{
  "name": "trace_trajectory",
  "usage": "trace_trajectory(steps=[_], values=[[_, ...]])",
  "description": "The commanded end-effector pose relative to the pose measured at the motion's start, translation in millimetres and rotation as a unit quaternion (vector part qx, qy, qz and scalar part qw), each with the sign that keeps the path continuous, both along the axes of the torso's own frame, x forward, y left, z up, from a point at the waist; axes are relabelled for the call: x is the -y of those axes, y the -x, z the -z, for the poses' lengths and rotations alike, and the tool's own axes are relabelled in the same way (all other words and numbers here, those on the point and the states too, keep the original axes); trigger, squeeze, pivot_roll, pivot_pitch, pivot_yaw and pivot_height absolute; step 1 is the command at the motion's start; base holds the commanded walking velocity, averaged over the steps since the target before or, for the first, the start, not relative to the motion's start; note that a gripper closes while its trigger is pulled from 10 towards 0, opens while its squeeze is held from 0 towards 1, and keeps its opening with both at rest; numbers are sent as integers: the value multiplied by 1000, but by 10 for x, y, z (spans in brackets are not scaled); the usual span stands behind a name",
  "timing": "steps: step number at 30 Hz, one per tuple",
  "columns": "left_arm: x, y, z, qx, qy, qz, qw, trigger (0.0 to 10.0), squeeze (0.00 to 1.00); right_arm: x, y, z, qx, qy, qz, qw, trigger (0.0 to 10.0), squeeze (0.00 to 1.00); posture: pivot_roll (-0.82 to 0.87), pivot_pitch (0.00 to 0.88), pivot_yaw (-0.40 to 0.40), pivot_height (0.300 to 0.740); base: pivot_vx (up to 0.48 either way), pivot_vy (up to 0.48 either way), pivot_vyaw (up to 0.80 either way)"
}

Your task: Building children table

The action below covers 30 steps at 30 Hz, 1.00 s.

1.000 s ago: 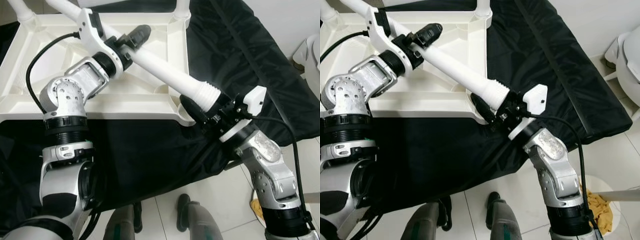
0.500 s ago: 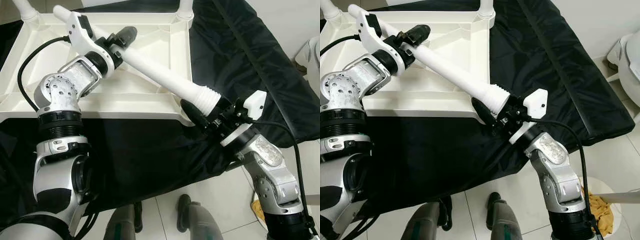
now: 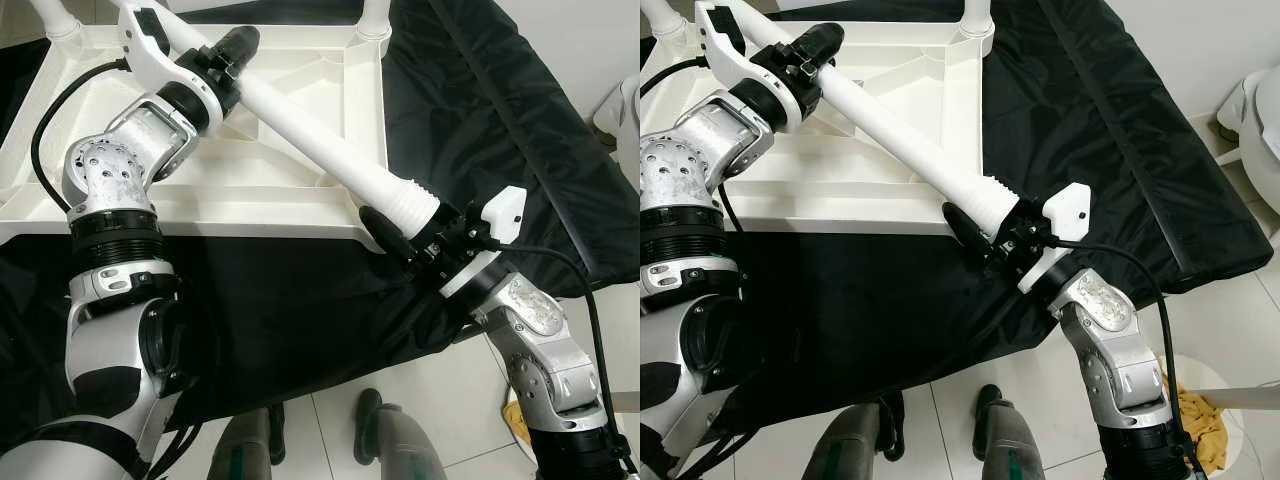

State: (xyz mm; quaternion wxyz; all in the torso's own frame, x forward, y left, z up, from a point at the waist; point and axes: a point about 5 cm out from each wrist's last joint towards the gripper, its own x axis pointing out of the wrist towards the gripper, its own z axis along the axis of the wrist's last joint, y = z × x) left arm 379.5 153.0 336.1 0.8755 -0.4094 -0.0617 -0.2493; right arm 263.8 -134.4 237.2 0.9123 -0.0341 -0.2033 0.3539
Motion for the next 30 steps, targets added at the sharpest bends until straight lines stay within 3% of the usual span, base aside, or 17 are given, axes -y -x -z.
trace_trajectory(steps=[1,3,4,5,11,15,21,22,30], values=[[-17,0,61,-17,-31,-8,999,0,0,-16,56,-96,25,-6,-11,1000,10000,0,-27,231,79,740,0,0,0],[1,4,62,-16,-32,-1,999,0,0,-15,52,-93,22,-8,-10,1000,10000,0,-27,231,79,740,0,0,0],[20,7,64,-17,-32,4,999,10000,0,-15,38,-83,10,-12,-11,1000,10000,0,-26,231,76,740,0,0,0],[34,9,61,-19,-32,8,999,10000,0,-5,18,-80,1,-19,-9,1000,10000,1000,-27,231,75,740,0,0,0],[51,22,5,-15,-28,15,999,10000,0,38,-28,-114,-6,-36,-3,999,10000,1000,-29,227,70,740,0,0,0],[85,78,-157,20,-28,32,999,10000,0,76,-69,-167,-14,-53,-2,999,10000,1000,-28,222,64,740,0,0,0],[113,97,-275,29,-15,47,998,10000,0,104,-130,-201,-33,-58,6,998,10000,1000,-26,219,62,740,0,0,0],[126,106,-326,29,-3,58,998,10000,0,99,-149,-189,-50,-54,2,997,10000,0,-25,218,62,740,0,0,0],[299,191,-492,37,28,138,989,10000,0,35,-181,45,-169,-15,-50,984,10000,0,-25,217,58,740,0,0,0]])
